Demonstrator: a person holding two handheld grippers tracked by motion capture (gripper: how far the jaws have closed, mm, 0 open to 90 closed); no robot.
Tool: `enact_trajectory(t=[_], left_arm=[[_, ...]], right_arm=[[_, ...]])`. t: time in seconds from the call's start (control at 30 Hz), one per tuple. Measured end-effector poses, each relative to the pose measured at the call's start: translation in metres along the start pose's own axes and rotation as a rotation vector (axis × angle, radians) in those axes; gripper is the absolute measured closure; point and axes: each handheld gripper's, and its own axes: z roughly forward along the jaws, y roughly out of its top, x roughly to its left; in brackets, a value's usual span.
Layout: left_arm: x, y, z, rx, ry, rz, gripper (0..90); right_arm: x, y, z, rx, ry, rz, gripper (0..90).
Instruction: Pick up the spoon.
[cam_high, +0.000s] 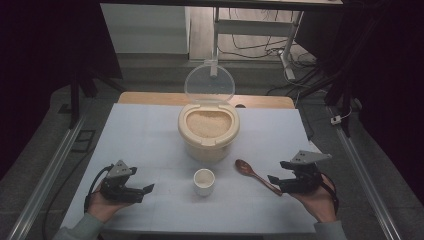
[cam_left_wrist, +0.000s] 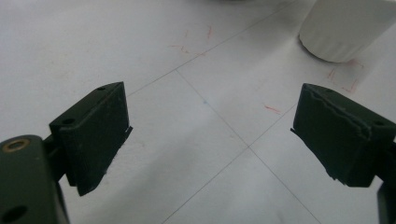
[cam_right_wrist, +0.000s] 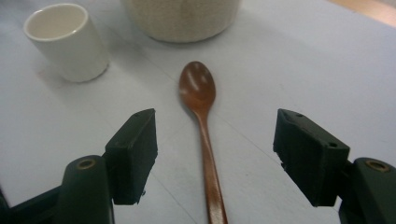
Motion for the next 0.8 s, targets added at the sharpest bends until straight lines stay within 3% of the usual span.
enact_trajectory(t=[0.23,0.33,0.4,0.8], left_arm=[[0.000,0.000,0.002,0.008,-0.004,0.001,10.8],[0.001,0.000,0.003,0.012,-0.004,0.002,10.8],[0.000,0.000,0.004,0.016,-0.005,0.004,10.7],[-0.002,-0.001,0.004,0.020,-0.003,0.013,10.8]], right_arm=[[0.002,0.025,0.007,0.099,0.020,-0.036,31.0],[0.002,0.029,0.013,0.123,0.034,-0.021,31.6],[0.002,0.029,0.015,0.135,0.037,-0.022,32.0],[0.003,0.019,0.044,0.324,0.049,-0.044,33.4]])
